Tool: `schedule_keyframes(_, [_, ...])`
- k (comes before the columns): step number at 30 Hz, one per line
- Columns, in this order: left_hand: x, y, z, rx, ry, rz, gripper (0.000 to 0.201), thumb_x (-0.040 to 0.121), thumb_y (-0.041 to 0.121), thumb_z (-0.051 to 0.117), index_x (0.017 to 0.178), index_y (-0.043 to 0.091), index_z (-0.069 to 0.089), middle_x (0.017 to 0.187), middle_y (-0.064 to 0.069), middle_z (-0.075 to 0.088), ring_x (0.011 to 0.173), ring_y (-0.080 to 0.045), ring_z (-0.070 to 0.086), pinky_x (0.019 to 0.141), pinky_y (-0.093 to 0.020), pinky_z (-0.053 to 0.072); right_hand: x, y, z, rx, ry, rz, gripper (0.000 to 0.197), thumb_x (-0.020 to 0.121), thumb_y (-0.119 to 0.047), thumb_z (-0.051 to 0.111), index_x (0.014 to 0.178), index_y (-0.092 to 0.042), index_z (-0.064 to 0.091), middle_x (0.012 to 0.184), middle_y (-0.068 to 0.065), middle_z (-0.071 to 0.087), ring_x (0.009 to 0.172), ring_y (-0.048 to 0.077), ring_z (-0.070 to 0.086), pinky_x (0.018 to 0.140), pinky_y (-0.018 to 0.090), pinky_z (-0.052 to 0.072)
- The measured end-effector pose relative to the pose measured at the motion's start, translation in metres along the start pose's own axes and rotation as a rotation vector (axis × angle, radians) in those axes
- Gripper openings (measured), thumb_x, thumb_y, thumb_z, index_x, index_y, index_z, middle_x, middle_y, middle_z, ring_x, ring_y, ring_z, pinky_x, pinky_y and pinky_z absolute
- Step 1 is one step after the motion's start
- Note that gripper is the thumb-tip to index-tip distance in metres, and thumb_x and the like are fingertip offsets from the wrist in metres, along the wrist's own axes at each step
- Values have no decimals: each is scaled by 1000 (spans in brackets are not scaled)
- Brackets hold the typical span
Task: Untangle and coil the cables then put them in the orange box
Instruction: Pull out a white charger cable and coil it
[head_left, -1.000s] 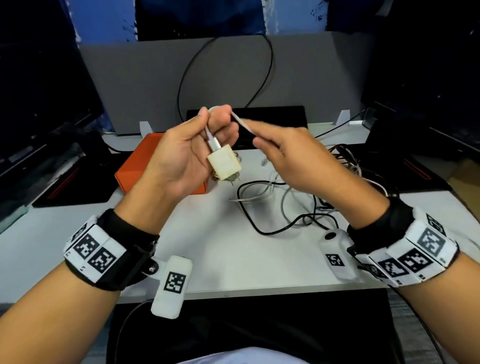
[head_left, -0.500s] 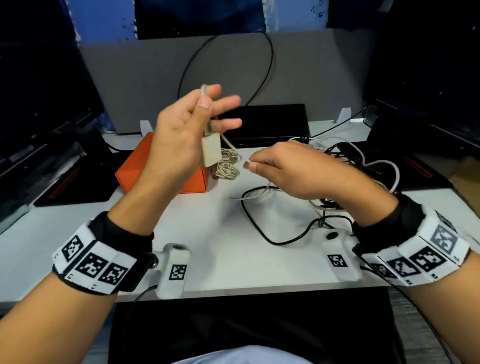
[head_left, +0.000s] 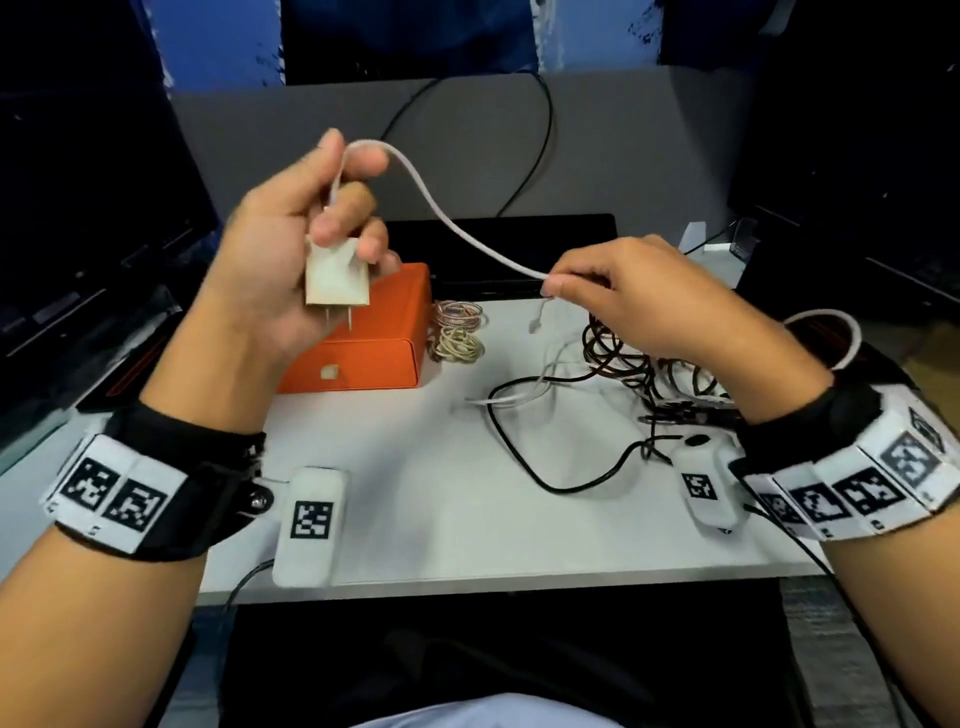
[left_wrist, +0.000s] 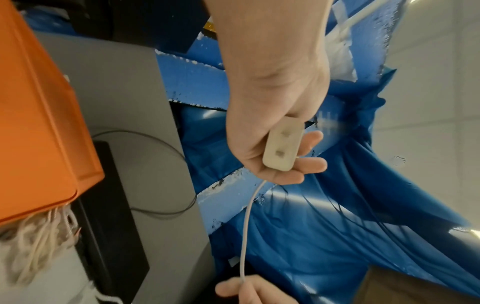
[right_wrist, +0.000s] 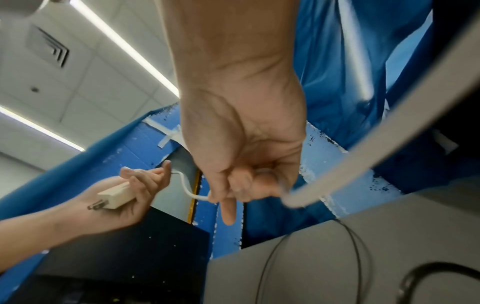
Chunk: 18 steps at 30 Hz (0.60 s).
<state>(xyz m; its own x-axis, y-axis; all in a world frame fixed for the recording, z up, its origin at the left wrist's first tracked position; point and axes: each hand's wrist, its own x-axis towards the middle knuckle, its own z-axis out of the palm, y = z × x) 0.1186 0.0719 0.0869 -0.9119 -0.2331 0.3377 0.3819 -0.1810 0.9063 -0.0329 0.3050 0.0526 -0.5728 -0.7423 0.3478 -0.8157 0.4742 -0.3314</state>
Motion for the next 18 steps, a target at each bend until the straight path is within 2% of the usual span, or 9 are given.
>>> schedule_keyframes(2, [0,6,-8,-8,27,20,32,110,31,36,91,20,60,48,9,45,57,-6,56,70,-26,55,4,8,-2,91,11,49,26,106,-46,47,105,-35,71,57,-10,52,48,5,43,54,30,32])
schedule_keyframes(4, [1,11,-22,44,76,59,29,110,27,38,97,18,62,61,11,60,73,-8,65,84,-29,57,6,15,-7,94,48,88,27,109,-42,42,113,-34,68,62,-9,50,49,2,44,55,28,32])
schedule_keyframes(6, [1,13,-31,186,73,54,29,109,22,37,111,13,65,82,7,73,85,-12,70,90,-29,56,5,21,-9,-7,21,121,28,110,-39,39,118,-32,65,70,-10,54,61,2,49,59,28,38])
schedule_keyframes(7, [1,11,-31,232,44,26,30,108,18,37,117,11,64,89,5,74,86,-13,71,89,-29,57,4,21,-6,-82,-39,135,29,110,-40,38,119,-31,65,79,-7,61,72,10,56,65,30,44])
schedule_keyframes(9, [0,5,-27,222,-23,-44,29,107,12,36,118,8,62,87,2,70,80,-16,68,85,-31,56,3,19,3,-229,-233,121,30,110,-43,37,116,-31,65,96,-4,67,91,23,60,82,38,51])
schedule_keyframes(10, [0,3,-23,184,-56,-79,27,106,12,36,114,8,61,80,2,65,75,-16,65,84,-32,55,2,17,10,-265,-336,95,30,110,-43,37,111,-30,64,92,-9,64,91,22,59,84,37,48])
schedule_keyframes(14, [0,-1,-7,-106,-114,-210,31,111,27,33,94,19,58,59,10,43,56,-5,47,79,-26,54,-4,-5,31,-220,-581,36,31,111,-32,38,117,-27,68,76,-19,48,74,1,47,75,30,39])
schedule_keyframes(16, [-1,0,-1,-186,-67,-171,33,111,26,35,100,13,64,63,9,44,57,-3,52,80,-25,54,-7,-15,35,-172,-631,8,33,111,-31,37,116,-25,69,79,-16,55,74,1,51,69,25,40])
schedule_keyframes(18, [-3,2,3,-125,-42,-119,39,111,24,35,119,0,65,70,9,48,69,-3,64,86,-27,55,-9,-22,31,-161,-619,-21,33,111,-31,37,114,-17,66,90,-7,64,78,8,58,73,28,46])
